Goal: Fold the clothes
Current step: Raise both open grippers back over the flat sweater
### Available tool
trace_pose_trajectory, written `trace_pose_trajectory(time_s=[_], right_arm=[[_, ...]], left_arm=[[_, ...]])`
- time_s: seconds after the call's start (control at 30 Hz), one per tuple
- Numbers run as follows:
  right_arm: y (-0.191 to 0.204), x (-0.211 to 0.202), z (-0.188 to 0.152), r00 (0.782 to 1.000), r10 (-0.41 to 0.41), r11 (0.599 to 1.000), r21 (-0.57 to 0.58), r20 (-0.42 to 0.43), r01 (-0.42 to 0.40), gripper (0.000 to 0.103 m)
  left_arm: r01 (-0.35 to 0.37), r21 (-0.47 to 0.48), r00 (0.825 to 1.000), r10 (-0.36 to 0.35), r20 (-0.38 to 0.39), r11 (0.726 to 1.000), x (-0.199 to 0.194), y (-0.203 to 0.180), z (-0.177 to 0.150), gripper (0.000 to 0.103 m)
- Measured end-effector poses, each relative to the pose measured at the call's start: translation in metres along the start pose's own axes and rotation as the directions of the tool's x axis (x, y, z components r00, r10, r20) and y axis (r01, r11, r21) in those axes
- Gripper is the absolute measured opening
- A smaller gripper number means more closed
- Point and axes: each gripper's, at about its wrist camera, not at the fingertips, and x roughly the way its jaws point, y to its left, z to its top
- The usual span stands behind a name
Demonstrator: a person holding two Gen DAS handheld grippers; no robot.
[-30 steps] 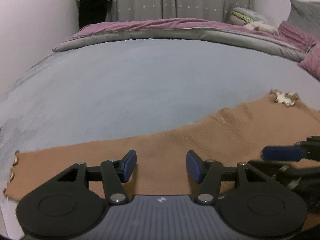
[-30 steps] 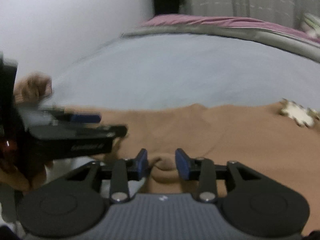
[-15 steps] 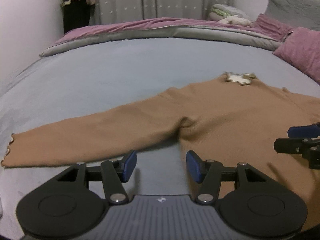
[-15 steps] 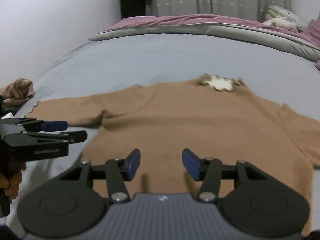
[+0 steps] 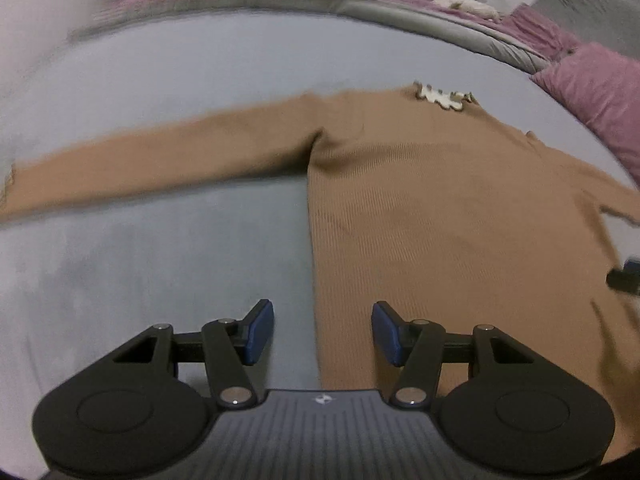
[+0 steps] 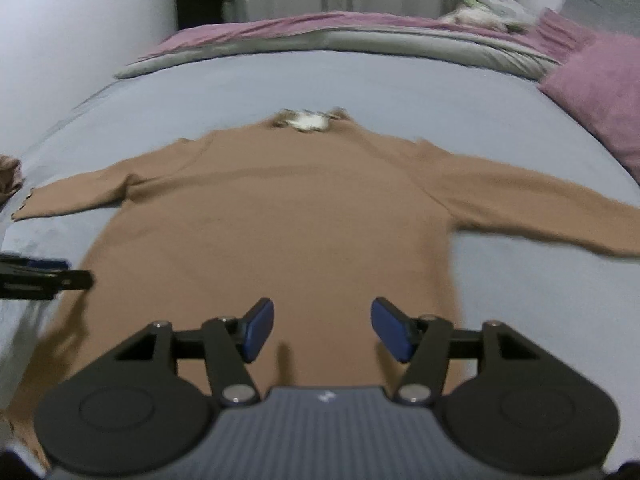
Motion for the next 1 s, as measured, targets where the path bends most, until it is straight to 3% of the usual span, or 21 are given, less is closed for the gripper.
trace_pose_trajectory(time_s=[0.1,0.3,0.4,0.53,0.6,0.67,0.73,0.87,1.0], right_arm=[[-0.023,-0.018,-0.014,0.999,-0.025,0.999,0.04,-0.03,0.026,0.056],[-0.045,-0.043,-0.052,0.992,-0.024,0.993,0.109,-0.126,0.038,0.055],[-0.055,-0.054,-0.072,0.987,0.036,0.984,0.176,-0.154,-0.009,0.054],[-0.069,-0.062,-0.093,0.979,0.078,0.961,0.275,-0.189,-0.023,0.042],[-0.074,-0.067,-0.101,0.976,0.093,0.951,0.307,-0.199,-0.028,0.033],[-0.071,-0.068,-0.105,0.972,0.119,0.95,0.308,-0.201,-0.053,0.012],[-0.069,-0.07,-0.109,0.968,0.145,0.948,0.308,-0.203,-0.077,0.01],[-0.065,-0.095,-0.1,0.981,0.122,0.962,0.262,-0.151,-0.08,0.009],[-0.064,-0.117,-0.088,0.987,0.094,0.975,0.21,-0.128,-0.065,0.009]], left_arm=[[0.062,-0.043,0.997,-0.064,-0.044,0.997,-0.009,0.002,-0.015,0.051],[0.089,-0.05,0.99,-0.094,-0.108,0.995,-0.031,0.001,-0.044,0.044],[0.113,-0.081,0.983,-0.124,-0.138,0.99,-0.041,0.006,-0.059,0.039],[0.137,-0.115,0.974,-0.155,-0.164,0.984,-0.05,0.009,-0.076,0.031],[0.133,-0.12,0.974,-0.152,-0.169,0.984,-0.053,0.009,-0.083,0.017],[0.132,-0.129,0.974,-0.152,-0.168,0.983,-0.055,0.008,-0.087,0.007],[0.132,-0.142,0.974,-0.155,-0.164,0.981,-0.057,0.007,-0.088,0.006],[0.182,-0.15,0.971,-0.202,-0.131,0.972,-0.078,0.006,-0.083,0.005],[0.217,-0.142,0.96,-0.238,-0.149,0.966,-0.088,0.007,-0.082,0.005]])
